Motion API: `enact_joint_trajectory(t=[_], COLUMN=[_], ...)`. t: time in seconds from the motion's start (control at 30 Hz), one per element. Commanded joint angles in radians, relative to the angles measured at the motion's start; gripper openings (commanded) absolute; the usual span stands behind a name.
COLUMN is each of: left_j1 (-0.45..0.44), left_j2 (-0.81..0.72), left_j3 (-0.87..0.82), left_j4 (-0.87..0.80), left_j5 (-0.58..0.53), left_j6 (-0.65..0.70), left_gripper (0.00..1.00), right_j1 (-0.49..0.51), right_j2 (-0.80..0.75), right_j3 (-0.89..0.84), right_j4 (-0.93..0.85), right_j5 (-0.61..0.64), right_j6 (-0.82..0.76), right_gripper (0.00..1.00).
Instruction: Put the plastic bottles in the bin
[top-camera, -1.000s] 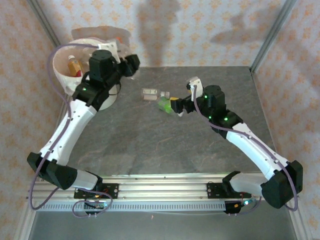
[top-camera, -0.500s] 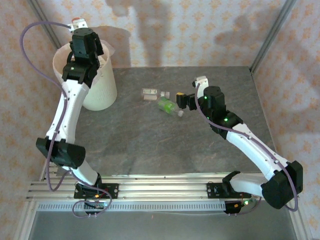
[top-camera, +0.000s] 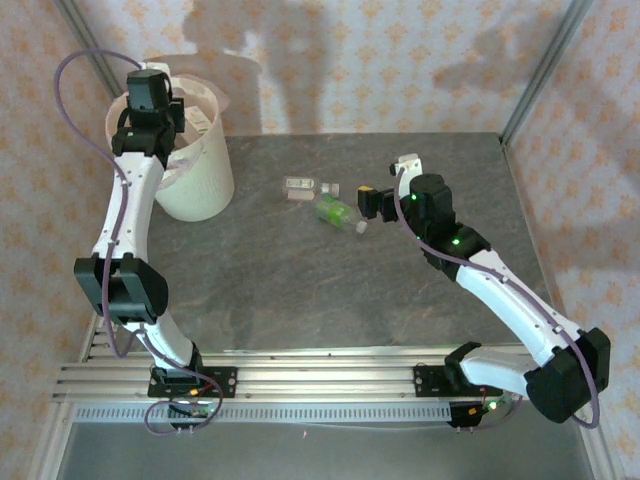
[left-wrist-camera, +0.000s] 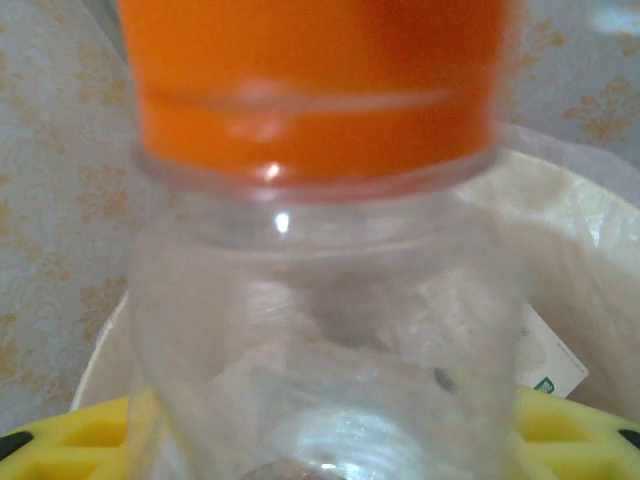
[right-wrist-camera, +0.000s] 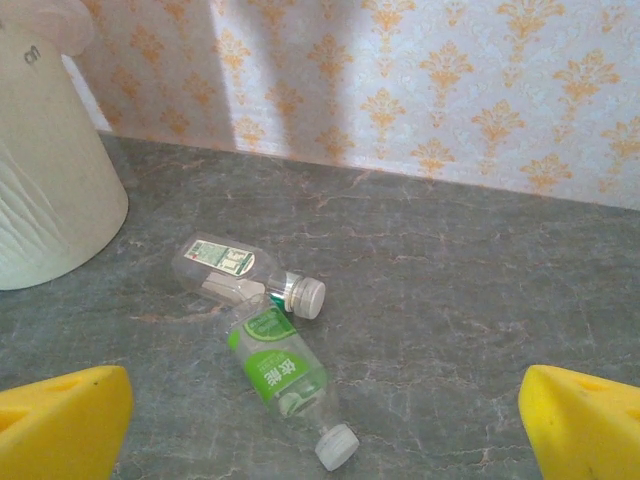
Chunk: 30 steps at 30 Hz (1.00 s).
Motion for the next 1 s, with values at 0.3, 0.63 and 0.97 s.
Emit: enact_joint_trajectory(t=[0.3,0.63,0.97], left_j1=[0.041,0.045,0.049], left_j2=[0.105,0.084,0.005], left_j3=[0.168,0.193,0.139], left_j4=[-0.190,-0.168,-0.052], left_j5=[0.232,0.335,0.554], left_j6=[0.017,-0.085,-0.381], left_gripper=[0.82,0.92,1.00], right_j1=[0.001,0.001,-0.074], right_j2=[-0.024,-0.024,0.010], right_j3=[-0.001,-0.015,-0.019], right_j4=[-0.048,-0.048,-0.076], right_j5=[0.046,0.063,0.082], right_j6=[0.004,-0.001,0.262], right_gripper=[0.99,0.99,0.99])
